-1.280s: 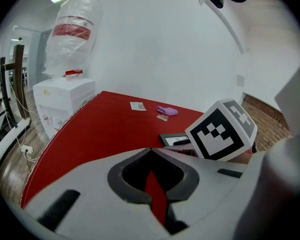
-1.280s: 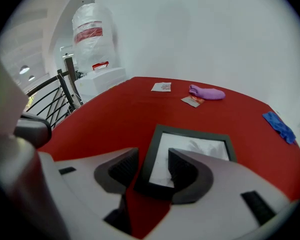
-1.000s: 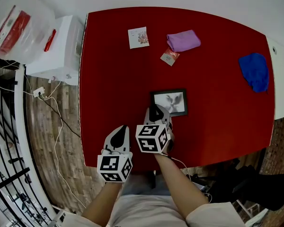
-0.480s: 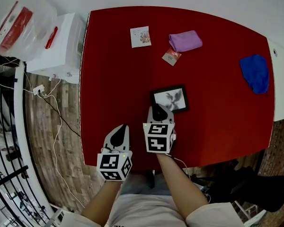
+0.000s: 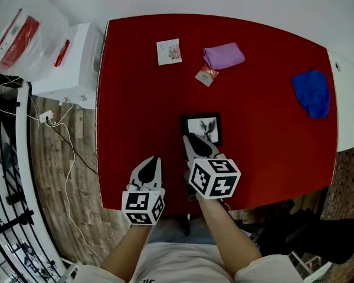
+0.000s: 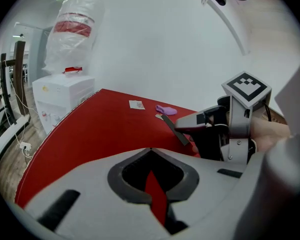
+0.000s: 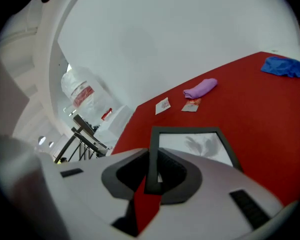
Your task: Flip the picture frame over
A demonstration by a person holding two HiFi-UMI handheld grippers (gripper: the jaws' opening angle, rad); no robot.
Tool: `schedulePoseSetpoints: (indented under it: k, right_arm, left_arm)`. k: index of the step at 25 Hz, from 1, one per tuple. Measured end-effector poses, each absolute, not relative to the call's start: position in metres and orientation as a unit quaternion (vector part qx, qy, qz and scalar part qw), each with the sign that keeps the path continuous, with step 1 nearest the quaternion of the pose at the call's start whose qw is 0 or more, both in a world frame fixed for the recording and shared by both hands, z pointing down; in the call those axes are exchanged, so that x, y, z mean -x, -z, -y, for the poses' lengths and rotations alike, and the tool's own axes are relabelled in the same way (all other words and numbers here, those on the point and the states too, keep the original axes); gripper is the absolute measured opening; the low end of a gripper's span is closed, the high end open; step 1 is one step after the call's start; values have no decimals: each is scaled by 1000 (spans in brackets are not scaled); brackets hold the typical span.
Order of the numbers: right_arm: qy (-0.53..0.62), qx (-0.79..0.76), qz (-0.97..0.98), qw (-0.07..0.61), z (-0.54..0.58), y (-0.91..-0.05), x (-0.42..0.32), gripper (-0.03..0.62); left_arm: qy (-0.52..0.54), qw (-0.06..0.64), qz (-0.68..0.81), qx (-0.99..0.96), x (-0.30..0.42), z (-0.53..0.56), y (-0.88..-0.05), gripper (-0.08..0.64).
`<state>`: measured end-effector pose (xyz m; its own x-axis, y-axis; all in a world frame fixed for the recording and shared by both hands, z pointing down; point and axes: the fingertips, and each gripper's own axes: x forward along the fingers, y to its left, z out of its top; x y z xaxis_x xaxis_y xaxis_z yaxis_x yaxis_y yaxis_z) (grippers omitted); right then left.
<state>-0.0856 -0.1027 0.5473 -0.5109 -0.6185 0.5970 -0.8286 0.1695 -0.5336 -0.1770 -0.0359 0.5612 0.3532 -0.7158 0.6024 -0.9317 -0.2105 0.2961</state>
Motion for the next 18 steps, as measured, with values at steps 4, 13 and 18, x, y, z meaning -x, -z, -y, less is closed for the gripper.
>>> schedulePoseSetpoints:
  k: [4,13,18]
  right_arm:
    - [-476,-438,761,58,95,-531,89,61]
    - [-534,-370,757,-68,101,-503,68,61]
    - [-577,-326,736,-140,101,-493,57,60]
  left_arm:
    - [-171,313,538,-764,168,38,-560,6]
    - [-173,312,527,-772,146,39,-559,6]
    - [-186,295,502,-792,127,40,-562,6]
